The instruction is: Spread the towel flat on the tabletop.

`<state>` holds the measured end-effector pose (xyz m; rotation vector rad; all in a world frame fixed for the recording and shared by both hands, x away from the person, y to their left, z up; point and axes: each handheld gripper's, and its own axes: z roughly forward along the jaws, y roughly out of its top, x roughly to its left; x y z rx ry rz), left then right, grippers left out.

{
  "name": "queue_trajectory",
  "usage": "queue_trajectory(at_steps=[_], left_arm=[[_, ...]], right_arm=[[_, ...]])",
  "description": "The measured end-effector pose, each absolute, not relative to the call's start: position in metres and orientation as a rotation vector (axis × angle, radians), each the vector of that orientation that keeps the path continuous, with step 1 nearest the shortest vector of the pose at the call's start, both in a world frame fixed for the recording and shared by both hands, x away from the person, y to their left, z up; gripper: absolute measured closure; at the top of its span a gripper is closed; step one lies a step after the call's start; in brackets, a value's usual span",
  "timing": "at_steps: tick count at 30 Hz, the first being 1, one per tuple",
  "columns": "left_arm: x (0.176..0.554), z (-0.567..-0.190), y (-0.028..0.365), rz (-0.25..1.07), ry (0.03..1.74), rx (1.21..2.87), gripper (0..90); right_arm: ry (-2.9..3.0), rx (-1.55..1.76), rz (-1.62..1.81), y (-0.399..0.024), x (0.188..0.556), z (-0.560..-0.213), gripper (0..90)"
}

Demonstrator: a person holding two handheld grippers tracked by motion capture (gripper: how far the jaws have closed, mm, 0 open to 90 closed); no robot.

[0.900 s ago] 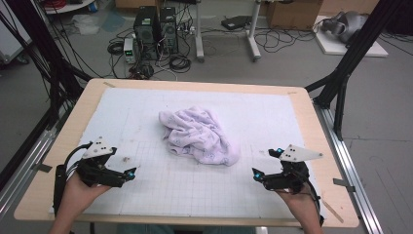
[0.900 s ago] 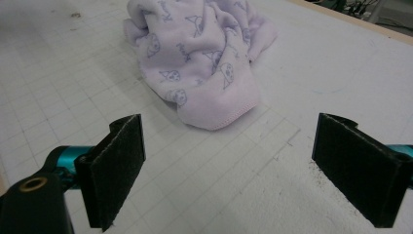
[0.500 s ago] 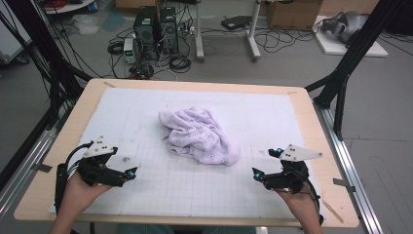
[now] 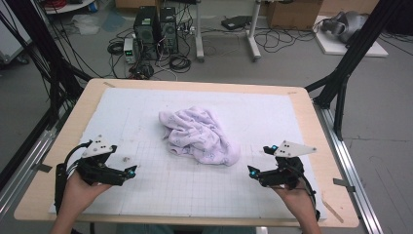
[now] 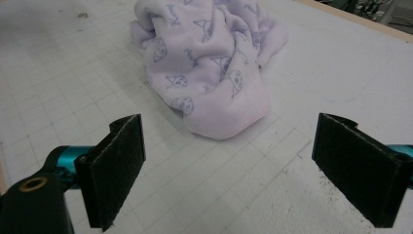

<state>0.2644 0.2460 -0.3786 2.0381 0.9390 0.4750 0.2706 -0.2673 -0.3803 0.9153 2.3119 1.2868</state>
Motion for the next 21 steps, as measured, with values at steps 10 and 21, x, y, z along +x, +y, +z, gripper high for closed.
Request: queue_trajectory(at_steps=[10, 21], left_arm=[[0.267, -0.376, 0.245, 0.467, 0.929, 2.04, 1.8], [0.273, -0.372, 0.242, 0.458, 0.923, 2.031, 1.8]], right_arm=[[2.332, 0.873, 1.305, -0.249, 0.295, -0.363, 11.5], [2.398, 0.823, 1.303, -0.208, 0.34, -0.348, 11.6]])
